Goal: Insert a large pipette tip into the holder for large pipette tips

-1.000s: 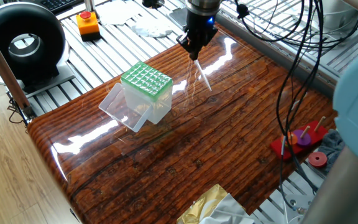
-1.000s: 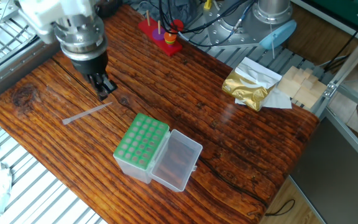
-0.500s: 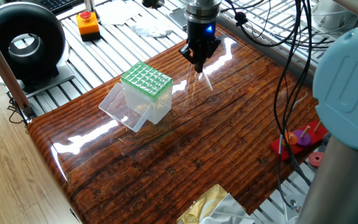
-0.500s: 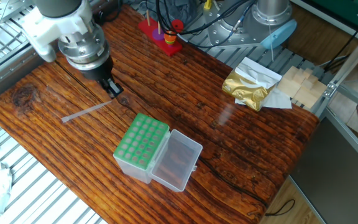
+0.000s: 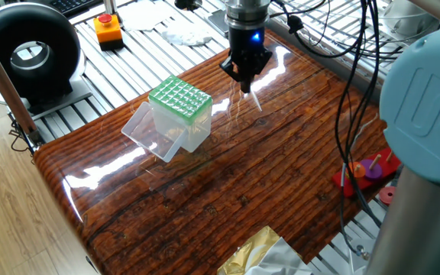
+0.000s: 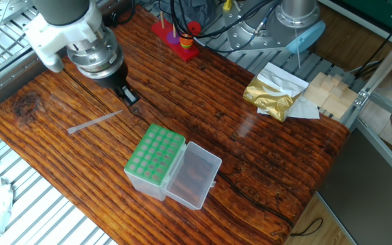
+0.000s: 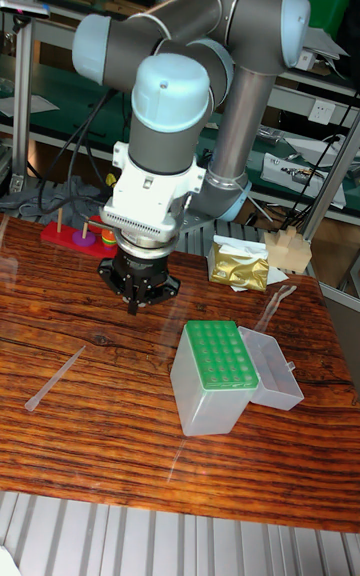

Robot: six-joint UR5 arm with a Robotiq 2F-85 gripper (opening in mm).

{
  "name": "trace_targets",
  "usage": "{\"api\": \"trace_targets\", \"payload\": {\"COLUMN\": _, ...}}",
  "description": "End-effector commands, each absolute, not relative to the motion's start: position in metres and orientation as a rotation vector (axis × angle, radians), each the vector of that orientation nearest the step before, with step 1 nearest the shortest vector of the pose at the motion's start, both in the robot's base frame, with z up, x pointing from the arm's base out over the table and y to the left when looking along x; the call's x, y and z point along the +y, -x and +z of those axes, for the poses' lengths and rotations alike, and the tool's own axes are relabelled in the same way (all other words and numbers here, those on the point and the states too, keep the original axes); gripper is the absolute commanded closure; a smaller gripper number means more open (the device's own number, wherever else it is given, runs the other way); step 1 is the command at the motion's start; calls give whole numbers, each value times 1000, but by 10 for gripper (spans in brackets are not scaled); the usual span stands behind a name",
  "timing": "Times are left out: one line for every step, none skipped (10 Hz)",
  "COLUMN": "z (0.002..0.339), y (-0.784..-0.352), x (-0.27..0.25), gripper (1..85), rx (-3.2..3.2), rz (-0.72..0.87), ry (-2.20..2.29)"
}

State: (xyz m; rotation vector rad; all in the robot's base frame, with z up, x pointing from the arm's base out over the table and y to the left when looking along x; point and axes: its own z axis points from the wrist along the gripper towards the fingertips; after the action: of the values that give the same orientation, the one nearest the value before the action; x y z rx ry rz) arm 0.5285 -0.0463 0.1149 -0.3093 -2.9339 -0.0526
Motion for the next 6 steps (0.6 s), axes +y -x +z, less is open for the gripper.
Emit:
{"api": "trace_targets", "payload": {"z": 128, "y": -513, "x": -47, "gripper": 847, "rx": -2895, "rz": -38, "ry": 299}}
{"api": "trace_targets", "payload": {"z": 129, "y": -513, "x": -47, "gripper": 847, "rx": -2897, "rz": -38, "ry": 297}}
{"api": "trace_targets", "payload": {"z": 129, "y": -513, "x": -46, "gripper": 847, "rx": -2902, "rz": -40, "ry": 288}}
{"api": "trace_targets", "payload": {"z": 129, "y": -518, "x": -53, "gripper": 847, "rx": -2929, "rz": -12, "ry": 272}}
{"api": "trace_targets", "payload": {"z": 128, "y": -519, "x": -52, "gripper": 847, "rx": -2928, "rz": -15, "ry": 270}}
{"api": "trace_targets", "payload": {"z": 129, "y": -516, "x": -50, "gripper": 847, "rx": -2913, "rz": -19, "ry": 272}}
